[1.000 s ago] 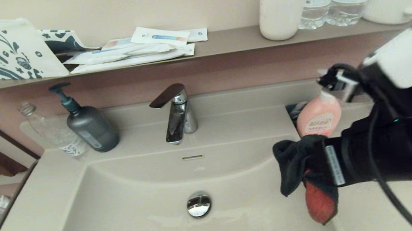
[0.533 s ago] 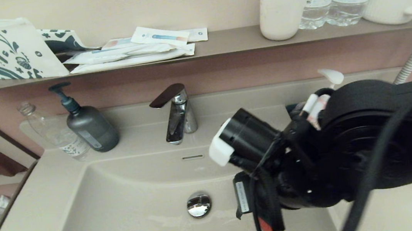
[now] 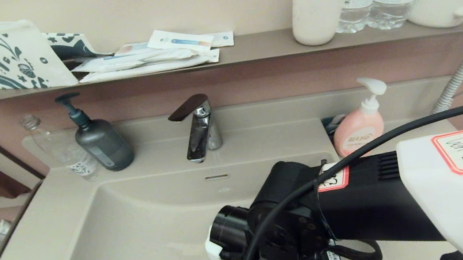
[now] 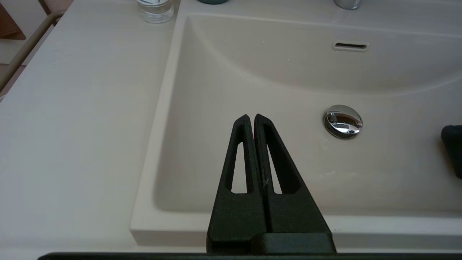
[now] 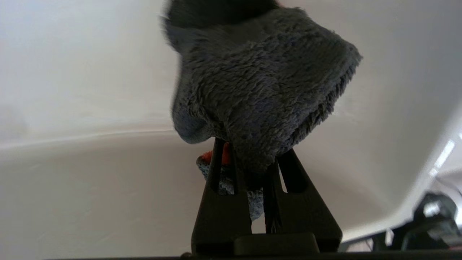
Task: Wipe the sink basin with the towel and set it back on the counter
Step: Wipe the sink
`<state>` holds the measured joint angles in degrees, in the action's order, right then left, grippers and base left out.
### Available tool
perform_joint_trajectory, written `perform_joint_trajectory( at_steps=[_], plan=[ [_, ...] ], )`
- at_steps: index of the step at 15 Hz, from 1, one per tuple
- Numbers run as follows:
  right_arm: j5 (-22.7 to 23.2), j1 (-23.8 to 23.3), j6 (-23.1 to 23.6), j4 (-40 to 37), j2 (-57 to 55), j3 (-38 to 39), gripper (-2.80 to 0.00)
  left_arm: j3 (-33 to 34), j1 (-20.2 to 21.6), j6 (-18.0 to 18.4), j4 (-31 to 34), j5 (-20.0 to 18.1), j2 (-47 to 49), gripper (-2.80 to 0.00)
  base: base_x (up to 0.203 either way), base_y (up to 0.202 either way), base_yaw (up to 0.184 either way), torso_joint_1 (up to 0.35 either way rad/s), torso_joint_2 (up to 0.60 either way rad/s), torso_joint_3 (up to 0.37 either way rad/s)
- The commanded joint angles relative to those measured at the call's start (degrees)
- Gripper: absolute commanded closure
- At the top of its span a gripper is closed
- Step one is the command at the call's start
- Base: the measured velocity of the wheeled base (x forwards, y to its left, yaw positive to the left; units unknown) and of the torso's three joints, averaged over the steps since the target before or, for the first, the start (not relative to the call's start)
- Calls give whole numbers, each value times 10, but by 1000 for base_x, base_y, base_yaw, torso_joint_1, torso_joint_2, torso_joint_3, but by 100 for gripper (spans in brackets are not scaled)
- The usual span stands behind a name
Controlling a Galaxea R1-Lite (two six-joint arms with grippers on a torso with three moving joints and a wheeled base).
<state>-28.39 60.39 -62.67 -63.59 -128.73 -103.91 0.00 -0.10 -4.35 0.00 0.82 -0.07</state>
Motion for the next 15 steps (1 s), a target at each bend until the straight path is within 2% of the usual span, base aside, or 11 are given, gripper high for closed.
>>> perform_joint_trajectory(
  at_steps=[1,3,5,8,12,14,15],
  plan=[
    [-2,-4,-22,-24,-1,3,0,-1,0,0,0,0,1,0,0,0,0,0,0,0],
    [0,-9,-57,-54,4,17,0,-1,0,0,0,0,1,0,0,0,0,0,0,0],
    [6,-13,-84,-48,15,52,0,-1,0,-1,0,0,1,0,0,0,0,0,0,0],
    [7,-17,-87,0,9,97,0,-1,0,0,0,1,1,0,0,0,0,0,0,0],
    [13,-18,-85,73,-23,105,0,-1,0,0,0,0,1,0,0,0,0,0,0,0],
    [56,-18,-78,110,-22,106,0,-1,0,0,0,1,1,0,0,0,0,0,0,0],
    [64,-17,-76,120,-25,105,0,-1,0,0,0,0,1,0,0,0,0,0,0,0]
  ],
)
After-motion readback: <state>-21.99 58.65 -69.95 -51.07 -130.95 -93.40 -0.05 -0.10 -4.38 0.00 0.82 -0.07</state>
